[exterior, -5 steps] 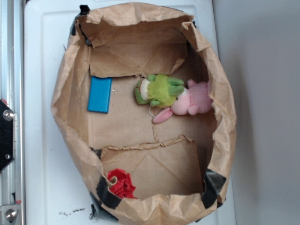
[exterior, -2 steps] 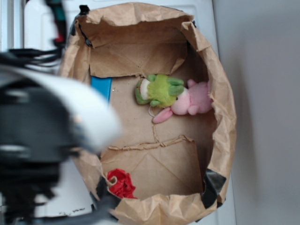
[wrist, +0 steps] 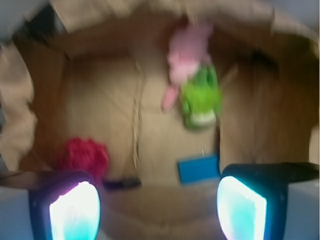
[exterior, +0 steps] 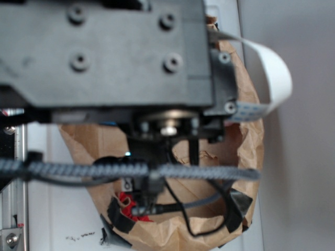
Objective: Grab the green animal.
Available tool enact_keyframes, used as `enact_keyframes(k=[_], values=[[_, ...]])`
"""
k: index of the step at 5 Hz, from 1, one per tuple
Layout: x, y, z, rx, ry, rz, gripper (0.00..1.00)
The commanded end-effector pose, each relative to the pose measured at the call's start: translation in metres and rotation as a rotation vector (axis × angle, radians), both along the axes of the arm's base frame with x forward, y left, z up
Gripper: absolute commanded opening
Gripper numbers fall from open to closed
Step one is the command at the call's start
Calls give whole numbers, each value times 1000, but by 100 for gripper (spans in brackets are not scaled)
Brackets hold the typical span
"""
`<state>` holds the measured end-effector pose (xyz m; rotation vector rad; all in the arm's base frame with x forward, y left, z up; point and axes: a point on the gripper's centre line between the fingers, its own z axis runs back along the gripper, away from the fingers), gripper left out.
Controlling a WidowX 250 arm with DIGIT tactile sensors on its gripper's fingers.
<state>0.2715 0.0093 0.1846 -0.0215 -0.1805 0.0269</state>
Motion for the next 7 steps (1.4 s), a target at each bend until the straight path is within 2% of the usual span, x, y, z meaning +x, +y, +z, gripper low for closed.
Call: enact_keyframes(k=[1, 2, 3, 4, 7], values=[[33, 30, -30, -12, -49, 17, 100], [43, 39, -50, 47, -77, -17, 100], [65, 48, -60, 78, -53, -26, 100], [65, 50, -57, 73, -35, -49, 100], [65, 50, -57, 73, -35, -49, 100]])
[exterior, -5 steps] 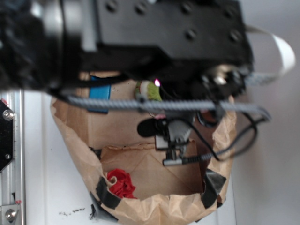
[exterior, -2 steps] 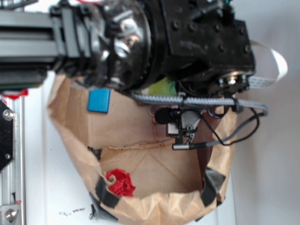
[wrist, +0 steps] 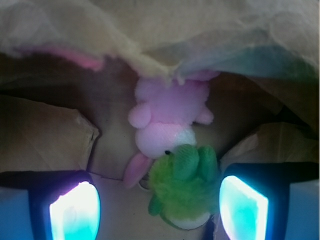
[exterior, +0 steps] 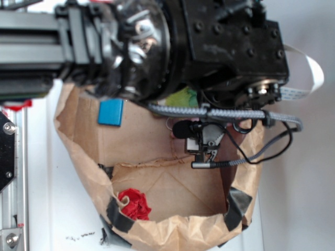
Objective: Grab the green animal.
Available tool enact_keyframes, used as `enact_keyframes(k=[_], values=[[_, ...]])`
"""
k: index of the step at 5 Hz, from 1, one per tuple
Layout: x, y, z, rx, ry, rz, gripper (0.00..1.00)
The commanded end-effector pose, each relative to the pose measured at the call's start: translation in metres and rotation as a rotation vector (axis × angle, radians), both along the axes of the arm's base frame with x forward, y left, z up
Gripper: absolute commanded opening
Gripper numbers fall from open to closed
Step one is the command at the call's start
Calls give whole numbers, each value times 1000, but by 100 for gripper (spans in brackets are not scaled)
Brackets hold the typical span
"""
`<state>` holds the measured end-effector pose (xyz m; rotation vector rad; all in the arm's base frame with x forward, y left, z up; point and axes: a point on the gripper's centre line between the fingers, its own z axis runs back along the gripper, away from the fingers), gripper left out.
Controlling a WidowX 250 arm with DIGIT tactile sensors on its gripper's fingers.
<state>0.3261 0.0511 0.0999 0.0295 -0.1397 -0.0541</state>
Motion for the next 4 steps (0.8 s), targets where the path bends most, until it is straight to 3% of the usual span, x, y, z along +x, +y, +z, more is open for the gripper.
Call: enact_keyframes(k=[1, 2, 3, 4], values=[[10, 8, 27, 13, -77, 25, 100], [10, 8, 27, 13, -77, 25, 100], [-15, 10, 21, 21, -90, -14, 100], [-37, 19, 24, -20, -18, -17, 100]])
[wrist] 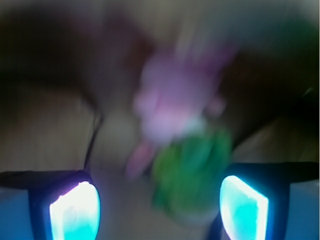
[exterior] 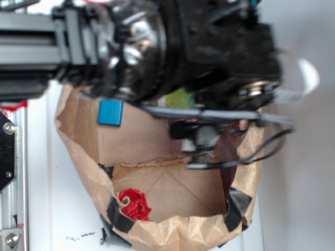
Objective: Grab the green animal.
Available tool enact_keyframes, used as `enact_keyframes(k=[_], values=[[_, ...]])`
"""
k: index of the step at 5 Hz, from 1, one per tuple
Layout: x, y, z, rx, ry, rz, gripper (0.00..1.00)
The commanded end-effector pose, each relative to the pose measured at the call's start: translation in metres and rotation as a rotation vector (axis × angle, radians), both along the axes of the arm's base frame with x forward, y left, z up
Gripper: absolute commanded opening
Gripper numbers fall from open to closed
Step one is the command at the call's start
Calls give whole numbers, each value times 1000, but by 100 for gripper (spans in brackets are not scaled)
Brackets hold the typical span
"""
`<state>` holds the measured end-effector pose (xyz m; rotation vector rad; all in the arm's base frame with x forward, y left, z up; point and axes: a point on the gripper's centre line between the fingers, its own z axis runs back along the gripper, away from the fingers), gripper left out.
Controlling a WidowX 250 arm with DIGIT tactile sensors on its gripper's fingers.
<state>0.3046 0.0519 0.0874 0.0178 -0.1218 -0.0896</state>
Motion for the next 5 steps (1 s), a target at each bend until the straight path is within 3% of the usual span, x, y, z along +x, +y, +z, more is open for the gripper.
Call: enact_keyframes(k=[1, 2, 5], values=[[-29, 19, 32, -21, -61, 35, 100], [-26, 24, 21, 65, -165, 114, 100], [-8, 14, 0, 80, -165, 140, 100]])
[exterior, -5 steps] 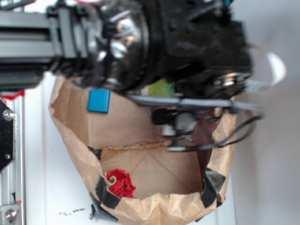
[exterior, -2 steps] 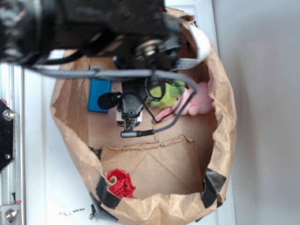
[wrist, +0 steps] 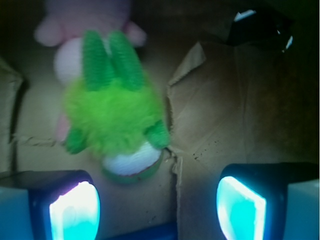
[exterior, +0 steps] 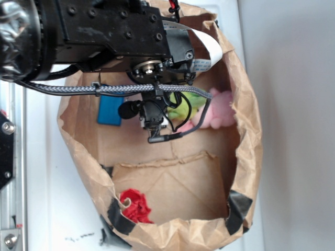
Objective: Grab the green animal.
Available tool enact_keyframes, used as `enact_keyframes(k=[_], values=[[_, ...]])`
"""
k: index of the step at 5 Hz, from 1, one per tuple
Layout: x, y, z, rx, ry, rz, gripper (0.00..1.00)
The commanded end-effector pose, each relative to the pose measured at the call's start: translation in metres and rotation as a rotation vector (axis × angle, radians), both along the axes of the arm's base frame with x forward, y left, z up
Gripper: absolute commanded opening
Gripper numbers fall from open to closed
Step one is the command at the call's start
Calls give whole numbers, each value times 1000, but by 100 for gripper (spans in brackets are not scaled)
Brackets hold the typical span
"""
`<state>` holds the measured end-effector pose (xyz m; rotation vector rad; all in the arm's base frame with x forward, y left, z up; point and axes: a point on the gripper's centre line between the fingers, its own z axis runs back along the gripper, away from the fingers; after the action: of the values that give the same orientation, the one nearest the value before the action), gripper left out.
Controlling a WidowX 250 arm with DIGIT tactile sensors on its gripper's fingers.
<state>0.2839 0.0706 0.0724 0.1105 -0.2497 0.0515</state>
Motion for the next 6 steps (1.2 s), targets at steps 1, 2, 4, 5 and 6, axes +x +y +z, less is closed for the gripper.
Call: enact_keyframes(k=[1, 2, 4, 5, 6], values=[[10, -10, 19, -24, 13, -56, 100], [2, -19, 17, -32, 40, -100, 100], [14, -25, 19, -39, 23, -88, 100], [28, -25, 20, -54, 31, -72, 100], [45, -31, 20, -55, 16, -56, 100]])
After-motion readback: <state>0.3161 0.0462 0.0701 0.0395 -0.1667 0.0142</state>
